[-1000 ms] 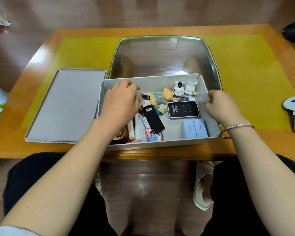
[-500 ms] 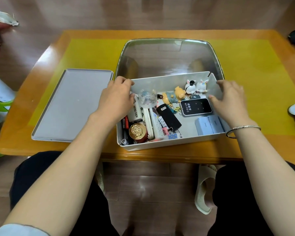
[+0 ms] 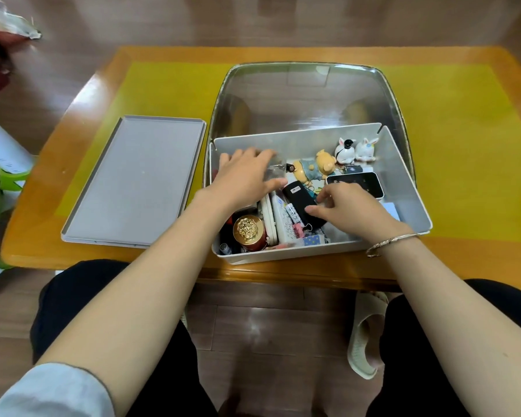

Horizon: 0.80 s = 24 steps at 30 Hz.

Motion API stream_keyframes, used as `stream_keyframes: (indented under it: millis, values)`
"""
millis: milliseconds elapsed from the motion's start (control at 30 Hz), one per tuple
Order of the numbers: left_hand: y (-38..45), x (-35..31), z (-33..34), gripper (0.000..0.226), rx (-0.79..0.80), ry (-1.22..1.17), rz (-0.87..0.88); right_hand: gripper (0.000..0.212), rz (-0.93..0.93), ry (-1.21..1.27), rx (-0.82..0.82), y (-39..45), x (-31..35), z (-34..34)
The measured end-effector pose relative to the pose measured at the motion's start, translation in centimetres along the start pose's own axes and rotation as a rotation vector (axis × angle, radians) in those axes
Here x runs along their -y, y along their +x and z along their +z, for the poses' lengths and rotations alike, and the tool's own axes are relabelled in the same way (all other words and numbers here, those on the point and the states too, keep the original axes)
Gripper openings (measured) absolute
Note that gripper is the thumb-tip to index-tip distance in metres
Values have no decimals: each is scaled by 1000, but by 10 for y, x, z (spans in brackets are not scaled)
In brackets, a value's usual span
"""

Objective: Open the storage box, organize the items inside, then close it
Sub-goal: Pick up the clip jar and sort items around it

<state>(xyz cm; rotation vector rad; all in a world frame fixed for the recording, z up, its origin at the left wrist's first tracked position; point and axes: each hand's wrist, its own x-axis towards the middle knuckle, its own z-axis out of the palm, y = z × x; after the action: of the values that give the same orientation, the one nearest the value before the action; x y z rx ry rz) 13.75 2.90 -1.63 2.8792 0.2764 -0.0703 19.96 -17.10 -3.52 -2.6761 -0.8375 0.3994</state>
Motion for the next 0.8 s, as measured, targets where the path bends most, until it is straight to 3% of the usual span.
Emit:
stream_keyframes:
  millis: [167,233,400,633,733,800]
  values:
    - [-1,-5,0,58,-38,-154,67,32,-18,99,186,-2,7,-1]
    - [-2,-5,-8,69,-107,-256,92,32,-26,151,161,-1,9,-5]
    - [-8,8,-29,85,-178,-369,65,26,37,238,-135,1,-2,-24]
    - [-18,13,-38,78,-150,-479,9,15,-26,265,193,-4,-5,-29]
    - [-24,9,-44,74,-150,-595,43,19,-62,316,91,-5,-1,-29]
    - [-30,-3,-42,70,-138,-649,127,24,-58,550,31,-4,6,-27]
